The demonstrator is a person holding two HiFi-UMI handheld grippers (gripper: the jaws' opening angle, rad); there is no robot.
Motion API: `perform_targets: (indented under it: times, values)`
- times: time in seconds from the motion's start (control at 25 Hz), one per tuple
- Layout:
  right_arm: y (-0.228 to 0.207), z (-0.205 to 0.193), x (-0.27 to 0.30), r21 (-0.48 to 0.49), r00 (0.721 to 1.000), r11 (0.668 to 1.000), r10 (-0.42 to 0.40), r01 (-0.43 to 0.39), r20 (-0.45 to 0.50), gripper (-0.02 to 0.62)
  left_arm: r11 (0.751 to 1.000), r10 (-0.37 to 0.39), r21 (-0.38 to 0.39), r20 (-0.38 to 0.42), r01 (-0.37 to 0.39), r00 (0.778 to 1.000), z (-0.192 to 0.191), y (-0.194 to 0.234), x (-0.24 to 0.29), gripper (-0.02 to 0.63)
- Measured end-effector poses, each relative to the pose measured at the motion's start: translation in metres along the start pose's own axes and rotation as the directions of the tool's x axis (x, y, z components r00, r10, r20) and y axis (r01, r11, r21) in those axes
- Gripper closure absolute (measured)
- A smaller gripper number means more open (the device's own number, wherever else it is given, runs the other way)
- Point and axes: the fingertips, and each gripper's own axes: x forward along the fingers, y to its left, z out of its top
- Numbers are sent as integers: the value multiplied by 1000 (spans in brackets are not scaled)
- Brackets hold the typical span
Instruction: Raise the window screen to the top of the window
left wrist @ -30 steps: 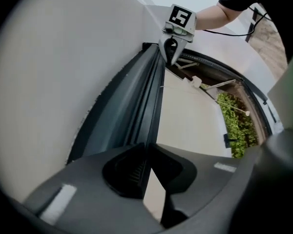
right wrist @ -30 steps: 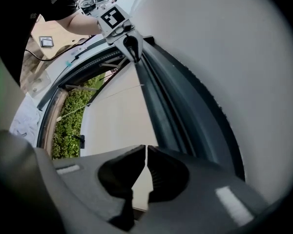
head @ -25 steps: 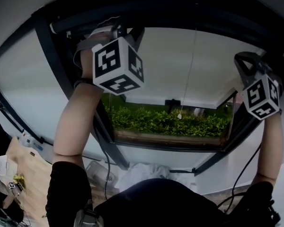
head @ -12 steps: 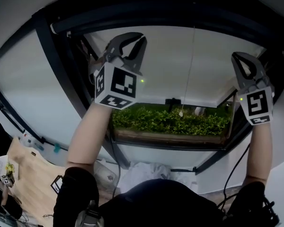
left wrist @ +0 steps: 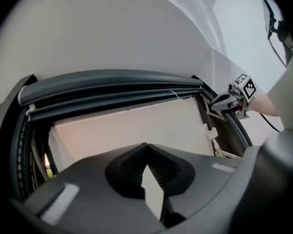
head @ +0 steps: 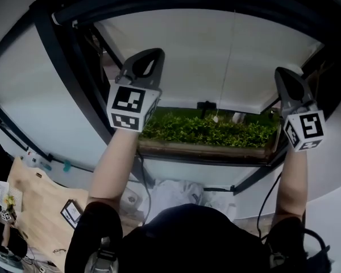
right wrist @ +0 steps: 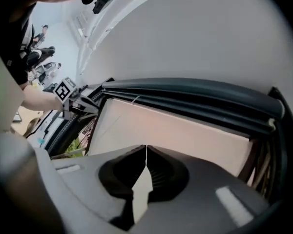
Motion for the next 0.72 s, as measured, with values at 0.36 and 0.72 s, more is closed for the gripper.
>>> perform_targets:
  times: [0.36,0.72]
  values:
    - [35,-73,-21,261,999,965,5,4,-33,591,990,3,-142,-68,-13,998,-75,-27,-26,600]
    - [82,-136,-37,360,989,932,84,-36,-120,591,987,-23,-161,-122,3,992,-128,-62,-50,600]
